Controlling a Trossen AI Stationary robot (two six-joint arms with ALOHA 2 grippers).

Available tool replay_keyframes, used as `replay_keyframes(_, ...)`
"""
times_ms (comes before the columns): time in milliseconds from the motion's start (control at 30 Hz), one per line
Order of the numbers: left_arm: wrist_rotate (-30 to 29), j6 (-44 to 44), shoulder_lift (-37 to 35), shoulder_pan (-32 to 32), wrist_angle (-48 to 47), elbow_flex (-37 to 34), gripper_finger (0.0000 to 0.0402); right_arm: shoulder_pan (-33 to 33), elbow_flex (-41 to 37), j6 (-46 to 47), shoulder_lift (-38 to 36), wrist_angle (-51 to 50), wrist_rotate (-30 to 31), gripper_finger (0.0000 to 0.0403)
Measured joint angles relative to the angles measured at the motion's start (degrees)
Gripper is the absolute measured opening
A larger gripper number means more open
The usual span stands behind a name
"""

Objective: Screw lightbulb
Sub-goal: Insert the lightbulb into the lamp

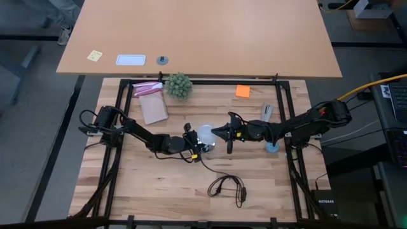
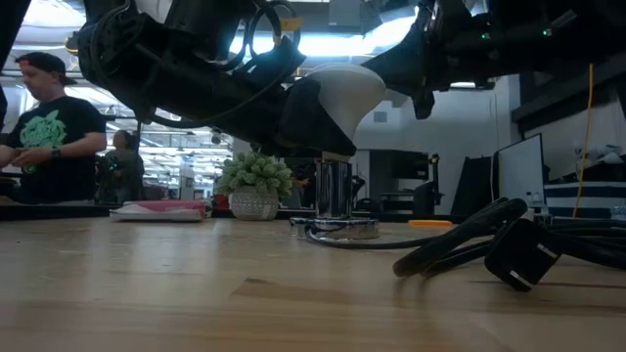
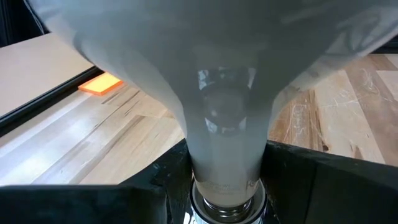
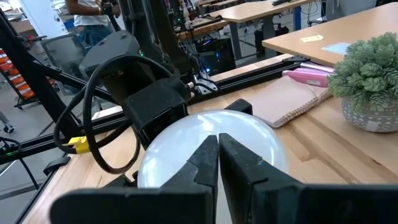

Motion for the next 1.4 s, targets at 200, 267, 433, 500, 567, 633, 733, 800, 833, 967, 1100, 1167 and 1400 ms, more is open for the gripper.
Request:
replay_keyframes(200,0.0,0.0,0.0,0.0,0.0,0.0,0.0155,0.0,0.0,0.1,0.1,-0.1,0.0,0.0021)
replay_keyframes(267,0.1,0.0,0.0,0.0,0.0,0.0,0.0155,0.0,0.0,0.1,0.1,0.0,0.0,0.0021)
replay_keyframes(433,0.1,0.0,0.0,0.0,0.1,0.0,0.0155,0.0,-0.1,0.1,0.1,0.0,0.0,0.0021)
replay_keyframes(500,0.1,-0.2,0.0,0.0,0.1,0.0,0.0155,0.0,-0.1,0.7,0.1,0.2,0.0,0.0021)
replay_keyframes(567,0.1,-0.8,0.0,0.0,0.1,0.0,0.0155,0.0,-0.1,1.4,0.1,0.9,0.0,0.0021)
replay_keyframes(633,0.0,-1.1,0.0,0.0,0.1,0.0,0.0155,0.0,-0.1,1.4,0.1,1.0,0.4,0.0021)
replay_keyframes(733,0.1,-0.6,0.0,0.0,0.2,0.0,0.0155,0.1,-0.1,1.4,0.1,1.1,0.8,0.0021)
replay_keyframes(800,0.0,0.3,0.0,0.0,0.2,0.0,0.0155,0.1,-0.1,1.5,0.1,1.1,0.8,0.0021)
replay_keyframes(833,0.1,0.5,0.0,0.0,0.2,0.0,0.0155,0.1,-0.1,1.5,0.1,1.1,0.8,0.0021)
replay_keyframes(967,0.1,1.0,0.0,0.0,0.2,0.0,0.0155,0.1,-0.2,1.5,0.2,1.3,0.8,0.0021)
replay_keyframes(1100,0.0,1.0,0.0,0.0,0.2,0.0,0.0155,0.1,-0.2,1.4,0.2,2.3,0.8,0.0021)
replay_keyframes(1167,0.1,1.0,0.0,0.0,0.2,0.0,0.0155,0.1,-0.2,0.1,0.2,2.3,0.8,0.0021)
replay_keyframes(1400,0.2,1.6,0.0,0.0,0.4,0.1,0.0155,0.1,-0.3,-5.7,-1.7,1.2,0.4,0.0021)
